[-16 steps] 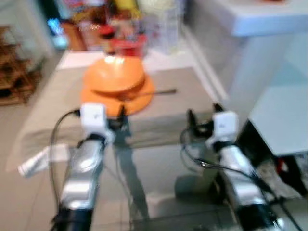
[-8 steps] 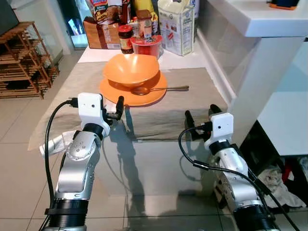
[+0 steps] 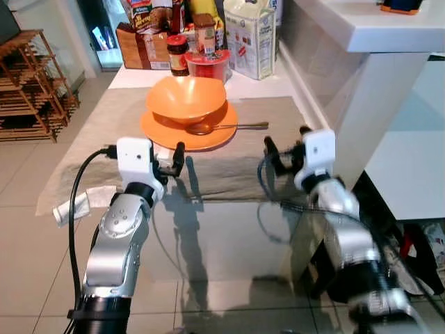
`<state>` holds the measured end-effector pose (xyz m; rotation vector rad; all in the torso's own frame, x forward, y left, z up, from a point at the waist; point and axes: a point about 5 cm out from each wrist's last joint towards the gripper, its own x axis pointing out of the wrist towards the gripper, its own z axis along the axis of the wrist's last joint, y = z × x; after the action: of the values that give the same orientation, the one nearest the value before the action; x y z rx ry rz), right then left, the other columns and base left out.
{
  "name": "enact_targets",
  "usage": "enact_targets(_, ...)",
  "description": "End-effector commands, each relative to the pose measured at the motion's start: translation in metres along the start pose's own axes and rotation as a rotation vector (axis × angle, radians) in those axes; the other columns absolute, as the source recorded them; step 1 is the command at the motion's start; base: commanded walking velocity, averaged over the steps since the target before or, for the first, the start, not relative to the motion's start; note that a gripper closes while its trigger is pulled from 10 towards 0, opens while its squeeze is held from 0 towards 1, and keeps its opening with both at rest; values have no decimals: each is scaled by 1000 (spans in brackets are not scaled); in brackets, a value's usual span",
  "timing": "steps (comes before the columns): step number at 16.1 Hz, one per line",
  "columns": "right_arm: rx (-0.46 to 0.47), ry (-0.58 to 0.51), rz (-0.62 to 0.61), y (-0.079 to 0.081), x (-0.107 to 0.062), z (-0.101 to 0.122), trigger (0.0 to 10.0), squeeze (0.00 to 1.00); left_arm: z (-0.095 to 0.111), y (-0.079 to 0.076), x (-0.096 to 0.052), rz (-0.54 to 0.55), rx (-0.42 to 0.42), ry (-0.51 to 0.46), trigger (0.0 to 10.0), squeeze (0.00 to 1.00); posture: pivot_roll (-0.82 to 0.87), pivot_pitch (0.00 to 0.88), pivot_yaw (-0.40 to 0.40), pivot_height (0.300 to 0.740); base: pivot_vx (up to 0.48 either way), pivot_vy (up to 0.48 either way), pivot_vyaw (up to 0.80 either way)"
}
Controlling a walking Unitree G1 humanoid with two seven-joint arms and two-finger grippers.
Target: Setting the table
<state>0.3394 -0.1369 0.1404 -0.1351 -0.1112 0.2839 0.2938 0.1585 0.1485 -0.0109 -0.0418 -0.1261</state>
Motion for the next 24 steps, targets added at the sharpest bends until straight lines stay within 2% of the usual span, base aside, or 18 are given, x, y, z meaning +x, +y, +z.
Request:
enact_targets(1,-22,30,17,-2,6,1,10000,0,4,0,-1,6,-3,-6,10000,0,-38,0,50,731,0,0,0)
enact_targets(6,-259,71,180,-18,33,23,10000,0,2,1,-8,15,-10,8,10000,0,-14,0,22,731,0,0,0)
enact_targets(10,-359,136,283,-29,40,29,10000,0,1,-1,-9,23,-24,9,10000,0,-12,0,8,731,0,0,0)
enact_targets(17,-490,216,334,-55,52,46,10000,0,0,-5,-11,26,-48,13,10000,0,-10,0,-7,731,0,0,0)
enact_targets(20,-531,245,360,-58,55,47,10000,0,1,-6,-12,26,-52,16,10000,0,-11,0,-5,731,0,0,0)
enact_targets(24,-554,272,418,-52,58,49,10000,0,2,-7,-13,26,-62,15,10000,0,-10,0,-7,731,0,0,0)
